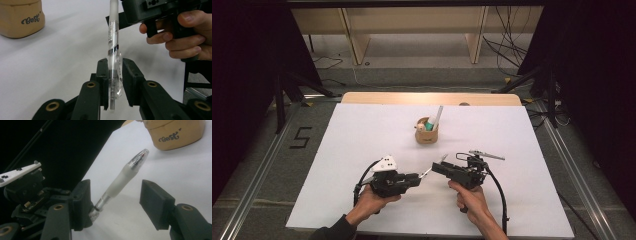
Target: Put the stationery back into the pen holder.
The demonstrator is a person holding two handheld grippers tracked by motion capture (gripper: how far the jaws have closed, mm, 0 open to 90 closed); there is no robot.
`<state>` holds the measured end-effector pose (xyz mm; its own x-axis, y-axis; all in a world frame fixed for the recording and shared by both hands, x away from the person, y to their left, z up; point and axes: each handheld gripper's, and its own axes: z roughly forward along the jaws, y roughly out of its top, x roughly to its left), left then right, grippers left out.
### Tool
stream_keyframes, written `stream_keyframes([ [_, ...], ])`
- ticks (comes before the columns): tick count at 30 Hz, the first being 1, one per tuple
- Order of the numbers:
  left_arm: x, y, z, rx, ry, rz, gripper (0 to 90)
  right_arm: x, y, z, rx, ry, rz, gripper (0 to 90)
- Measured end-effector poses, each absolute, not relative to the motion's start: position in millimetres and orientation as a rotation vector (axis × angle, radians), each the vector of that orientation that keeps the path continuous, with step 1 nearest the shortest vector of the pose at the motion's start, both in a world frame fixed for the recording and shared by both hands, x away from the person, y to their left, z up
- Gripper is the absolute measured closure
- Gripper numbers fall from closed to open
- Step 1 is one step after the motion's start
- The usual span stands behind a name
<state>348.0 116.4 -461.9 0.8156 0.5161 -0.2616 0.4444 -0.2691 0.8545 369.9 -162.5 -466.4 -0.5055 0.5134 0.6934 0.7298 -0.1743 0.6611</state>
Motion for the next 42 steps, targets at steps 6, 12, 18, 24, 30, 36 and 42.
stream_keyframes([
  [6, 345.0, 116.7, -462.0, 1.897, 0.722, 0.08, 75.5, 372.2, -160.6, -467.5, -1.451, -1.829, -1.755, 49.2],
  [12, 342.3, 116.6, -460.6, 1.889, 0.716, 0.081, 75.5, 372.9, -159.8, -467.5, -1.454, -1.785, -1.756, 57.3],
  [18, 340.8, 116.5, -459.7, 1.88, 0.711, 0.074, 75.5, 373.4, -158.4, -468.0, -1.444, -1.758, -1.761, 63.2],
  [24, 340.3, 116.6, -459.8, 1.885, 0.701, 0.071, 75.5, 373.3, -157.4, -468.6, -1.437, -1.756, -1.766, 68.7],
  [30, 340.0, 116.6, -460.4, 1.882, 0.7, 0.069, 75.5, 372.7, -157.8, -468.0, -1.426, -1.749, -1.768, 72.7],
  [36, 339.9, 115.8, -461.4, 1.878, 0.688, 0.064, 75.1, 371.9, -158.1, -466.0, -1.392, -1.715, -1.788, 77.6],
  [42, 340.5, 115.4, -459.6, 1.879, 0.657, 0.03, 58.9, 368.4, -156.4, -458.8, -1.338, -1.725, -1.808, 80.2],
])
